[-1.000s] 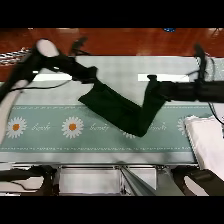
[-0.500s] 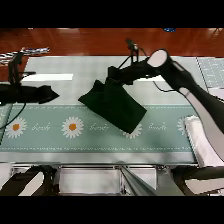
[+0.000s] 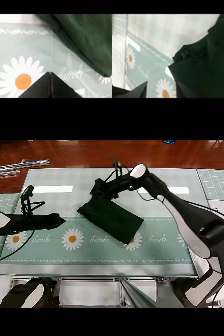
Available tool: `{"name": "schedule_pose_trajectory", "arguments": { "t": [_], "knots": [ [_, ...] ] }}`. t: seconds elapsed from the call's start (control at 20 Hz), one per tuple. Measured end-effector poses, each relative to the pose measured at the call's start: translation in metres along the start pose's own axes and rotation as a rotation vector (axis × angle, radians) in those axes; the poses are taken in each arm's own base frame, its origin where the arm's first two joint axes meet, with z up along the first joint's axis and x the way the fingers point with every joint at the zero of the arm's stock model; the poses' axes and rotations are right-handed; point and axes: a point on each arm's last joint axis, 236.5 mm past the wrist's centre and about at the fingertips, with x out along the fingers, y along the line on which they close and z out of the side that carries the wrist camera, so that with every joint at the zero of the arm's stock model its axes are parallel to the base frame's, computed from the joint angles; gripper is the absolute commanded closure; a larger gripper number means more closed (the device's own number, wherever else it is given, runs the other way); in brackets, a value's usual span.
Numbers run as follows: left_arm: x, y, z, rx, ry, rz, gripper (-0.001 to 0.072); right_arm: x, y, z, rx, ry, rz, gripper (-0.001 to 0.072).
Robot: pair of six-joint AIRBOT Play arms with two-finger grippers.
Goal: Fold the shirts.
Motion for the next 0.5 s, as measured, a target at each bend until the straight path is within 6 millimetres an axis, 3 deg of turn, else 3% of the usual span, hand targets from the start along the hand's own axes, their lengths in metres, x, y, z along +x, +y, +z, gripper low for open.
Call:
{"name": "schedule_pose_trajectory", "arguments": {
  "t": [0.1, 0.2, 0.35, 0.5],
  "knots": [
    [-0.007, 0.004, 0.011, -0.013, -0.035, 0.009, 0.069, -0.043, 0.004, 0.004, -0.024, 0.013, -0.017, 0.0304],
    [-0.014, 0.009, 0.018, -0.026, -0.051, 0.016, 0.069, -0.097, -0.01, 0.002, -0.067, 0.001, -0.163, 0.0302],
    [-0.02, 0.012, 0.02, -0.038, -0.056, 0.019, 0.0691, -0.195, -0.055, -0.016, -0.065, -0.101, -0.541, 0.0295],
    [-0.019, 0.009, 0.017, -0.034, -0.043, 0.014, 0.069, -0.279, -0.1, -0.057, 0.022, -0.255, -0.8, 0.0294]
  ]
}}
